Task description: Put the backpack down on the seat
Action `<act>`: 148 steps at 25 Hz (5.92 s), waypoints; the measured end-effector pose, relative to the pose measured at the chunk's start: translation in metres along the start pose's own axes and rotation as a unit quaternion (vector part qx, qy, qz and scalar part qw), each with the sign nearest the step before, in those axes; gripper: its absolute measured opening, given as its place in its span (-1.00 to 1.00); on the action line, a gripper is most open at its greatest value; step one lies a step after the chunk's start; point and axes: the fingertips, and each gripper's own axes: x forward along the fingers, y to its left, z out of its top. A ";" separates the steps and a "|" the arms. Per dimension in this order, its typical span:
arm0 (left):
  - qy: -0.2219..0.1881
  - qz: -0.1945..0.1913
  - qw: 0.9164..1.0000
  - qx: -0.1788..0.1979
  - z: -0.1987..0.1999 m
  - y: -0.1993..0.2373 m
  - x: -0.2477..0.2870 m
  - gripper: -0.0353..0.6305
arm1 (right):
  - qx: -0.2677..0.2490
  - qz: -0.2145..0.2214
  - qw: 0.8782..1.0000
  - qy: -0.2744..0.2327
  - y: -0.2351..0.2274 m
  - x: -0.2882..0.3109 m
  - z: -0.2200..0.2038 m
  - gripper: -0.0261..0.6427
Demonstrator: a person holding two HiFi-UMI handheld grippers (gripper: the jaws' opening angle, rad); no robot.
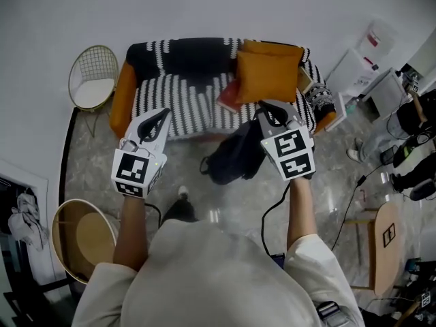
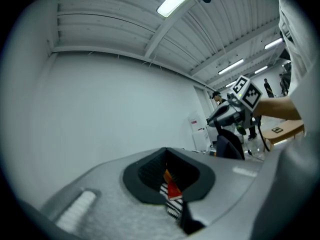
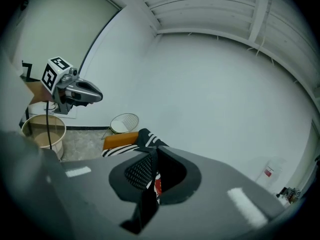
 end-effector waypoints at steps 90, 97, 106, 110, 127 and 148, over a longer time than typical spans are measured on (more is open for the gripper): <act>0.104 0.004 0.992 -0.070 -0.192 0.412 0.527 -0.88 | 0.039 0.109 0.991 0.073 -0.272 0.660 0.023 -0.90; 0.124 0.028 0.989 -0.076 -0.203 0.428 0.582 -0.88 | 0.036 0.157 0.984 0.082 -0.298 0.717 -0.004 -0.90; 0.155 0.053 0.983 -0.081 -0.234 0.444 0.650 -0.88 | 0.023 0.213 0.972 0.096 -0.317 0.800 -0.053 -0.90; 0.169 0.056 0.981 -0.080 -0.244 0.443 0.675 -0.88 | 0.029 0.228 0.968 0.104 -0.328 0.832 -0.076 -0.90; 0.210 0.093 0.967 -0.113 -0.295 0.460 0.702 -0.88 | 0.028 0.303 0.931 0.203 -0.311 0.947 -0.176 -0.90; 0.227 0.094 0.962 -0.116 -0.335 0.477 0.729 -0.88 | 0.198 0.244 0.915 0.255 -0.363 1.067 -0.239 -0.79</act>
